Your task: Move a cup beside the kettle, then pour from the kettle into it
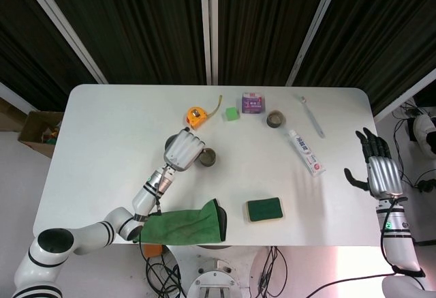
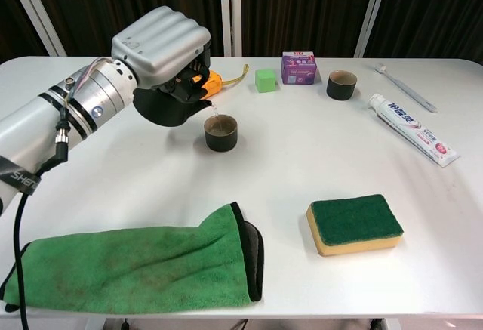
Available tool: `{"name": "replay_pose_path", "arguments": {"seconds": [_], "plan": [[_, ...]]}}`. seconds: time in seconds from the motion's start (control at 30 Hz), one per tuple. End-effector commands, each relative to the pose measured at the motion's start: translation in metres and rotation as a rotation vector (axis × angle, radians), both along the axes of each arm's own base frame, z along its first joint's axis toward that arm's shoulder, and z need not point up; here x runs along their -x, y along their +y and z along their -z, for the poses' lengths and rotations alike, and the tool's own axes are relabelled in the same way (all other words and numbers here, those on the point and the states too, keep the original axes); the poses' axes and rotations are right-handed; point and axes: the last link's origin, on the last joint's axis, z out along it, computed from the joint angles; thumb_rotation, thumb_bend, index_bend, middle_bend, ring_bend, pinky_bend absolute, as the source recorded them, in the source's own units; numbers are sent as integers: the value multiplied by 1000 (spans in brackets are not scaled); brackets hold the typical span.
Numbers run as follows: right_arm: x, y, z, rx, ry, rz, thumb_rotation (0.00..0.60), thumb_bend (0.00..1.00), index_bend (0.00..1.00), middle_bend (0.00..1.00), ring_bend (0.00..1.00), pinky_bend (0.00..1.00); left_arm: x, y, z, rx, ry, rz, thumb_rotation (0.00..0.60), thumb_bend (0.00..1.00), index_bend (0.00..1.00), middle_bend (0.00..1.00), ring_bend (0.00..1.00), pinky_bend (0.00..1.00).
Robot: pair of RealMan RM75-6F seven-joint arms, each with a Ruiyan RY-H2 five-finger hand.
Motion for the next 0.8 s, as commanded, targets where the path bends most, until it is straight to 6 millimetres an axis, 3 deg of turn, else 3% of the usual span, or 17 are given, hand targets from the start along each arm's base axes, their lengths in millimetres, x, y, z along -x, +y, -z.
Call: {"name": "replay_pose_path", "arguments": {"seconds": [0.03,0.8], "plan": [[0,0,1,-2,0,1,600,277,0,0,0,0,0,0,0,0,0,0,600,369,1000,1000,1000,713],[-1,1,-1,-2,-3,-2,600,277,0,0,0,0,0,-1,2,2,7,3,600,370,1000,1000,1000,713]]}}
